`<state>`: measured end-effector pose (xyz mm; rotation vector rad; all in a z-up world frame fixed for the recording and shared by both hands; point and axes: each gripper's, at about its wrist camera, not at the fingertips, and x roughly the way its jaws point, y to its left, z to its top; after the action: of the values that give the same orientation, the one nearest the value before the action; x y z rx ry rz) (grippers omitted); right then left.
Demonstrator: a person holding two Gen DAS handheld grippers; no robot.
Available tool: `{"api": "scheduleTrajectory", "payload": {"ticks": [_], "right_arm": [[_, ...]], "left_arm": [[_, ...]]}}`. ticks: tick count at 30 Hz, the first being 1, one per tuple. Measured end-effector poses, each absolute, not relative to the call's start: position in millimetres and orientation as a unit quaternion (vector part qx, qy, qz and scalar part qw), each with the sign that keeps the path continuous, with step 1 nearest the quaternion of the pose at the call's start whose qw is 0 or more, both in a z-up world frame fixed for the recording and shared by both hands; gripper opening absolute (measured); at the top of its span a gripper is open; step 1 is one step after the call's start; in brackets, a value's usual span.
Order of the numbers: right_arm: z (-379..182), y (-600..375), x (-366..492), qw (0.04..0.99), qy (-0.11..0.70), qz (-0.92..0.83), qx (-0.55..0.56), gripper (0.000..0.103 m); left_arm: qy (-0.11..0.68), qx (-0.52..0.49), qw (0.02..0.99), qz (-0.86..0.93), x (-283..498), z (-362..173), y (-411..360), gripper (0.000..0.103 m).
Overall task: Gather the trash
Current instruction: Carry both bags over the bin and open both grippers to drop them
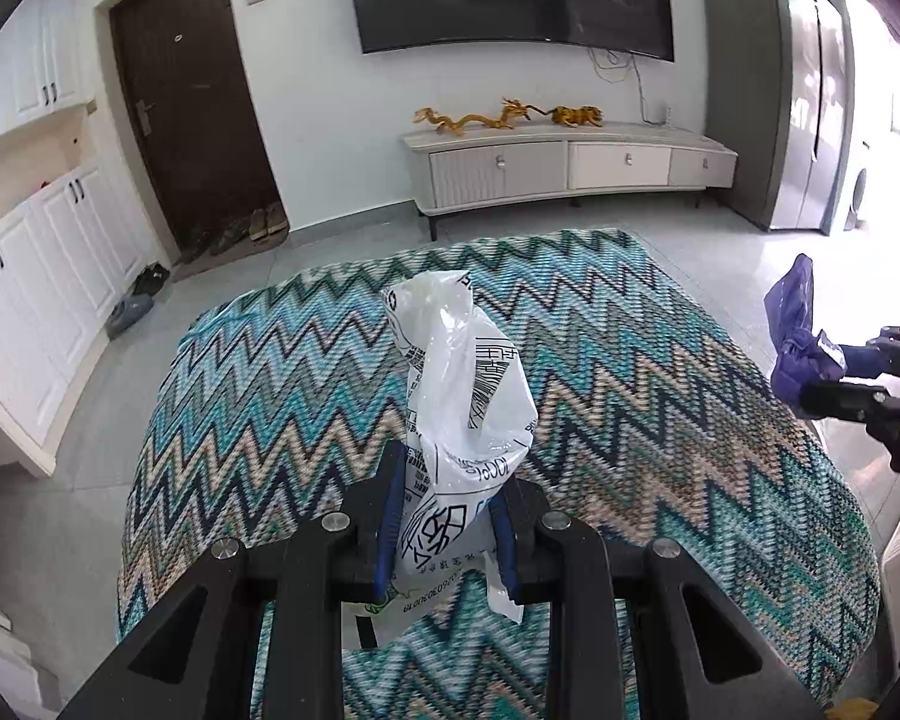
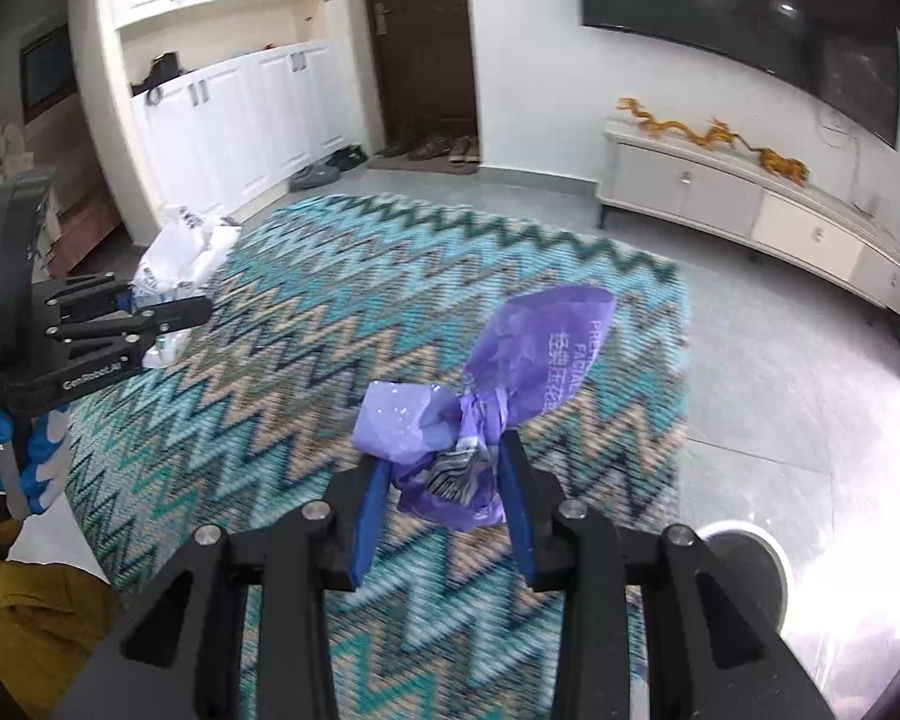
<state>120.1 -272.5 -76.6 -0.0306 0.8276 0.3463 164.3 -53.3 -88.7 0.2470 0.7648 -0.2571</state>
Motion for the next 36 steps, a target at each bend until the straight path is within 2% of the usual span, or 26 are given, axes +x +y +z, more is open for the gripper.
{"api": "scheduleTrajectory", "payload": {"ticks": [8,16,22,27,31,33,35,36], "right_arm": [[-95.7,-362.3,103.4,0.909,0.405,0.097,0.019,0.034],[-152.9,-464.5,89.2,0.898,0.432,0.018,0.079,0.034],[-211.6,-529.1,82.3,0.878,0.458,-0.026,0.138,0.034],[-254.5,-562.2,83.4,0.859,0.480,-0.043,0.174,0.034],[-282.9,-580.7,89.0,0.845,0.495,-0.054,0.194,0.036],[-296.4,-589.8,90.6,0.839,0.499,-0.061,0.207,0.038],[-305.9,-594.7,94.2,0.834,0.503,-0.072,0.214,0.043],[-309.2,-596.9,93.8,0.833,0.505,-0.078,0.214,0.050]], "left_arm": [[0.388,0.162,0.889,-0.181,170.2,-92.7,-144.0,0.025],[0.415,0.200,0.844,-0.275,177.5,-109.5,-274.7,0.025],[0.485,0.178,0.783,-0.346,196.5,-149.6,-379.0,0.028],[0.515,0.163,0.760,-0.360,205.8,-184.6,-432.3,0.028],[0.532,0.155,0.749,-0.364,212.6,-207.3,-454.5,0.034],[0.539,0.150,0.745,-0.363,210.6,-214.8,-458.9,0.042],[0.541,0.149,0.746,-0.360,211.0,-220.4,-460.3,0.059],[0.540,0.146,0.747,-0.360,210.4,-220.2,-459.6,0.060]]}}
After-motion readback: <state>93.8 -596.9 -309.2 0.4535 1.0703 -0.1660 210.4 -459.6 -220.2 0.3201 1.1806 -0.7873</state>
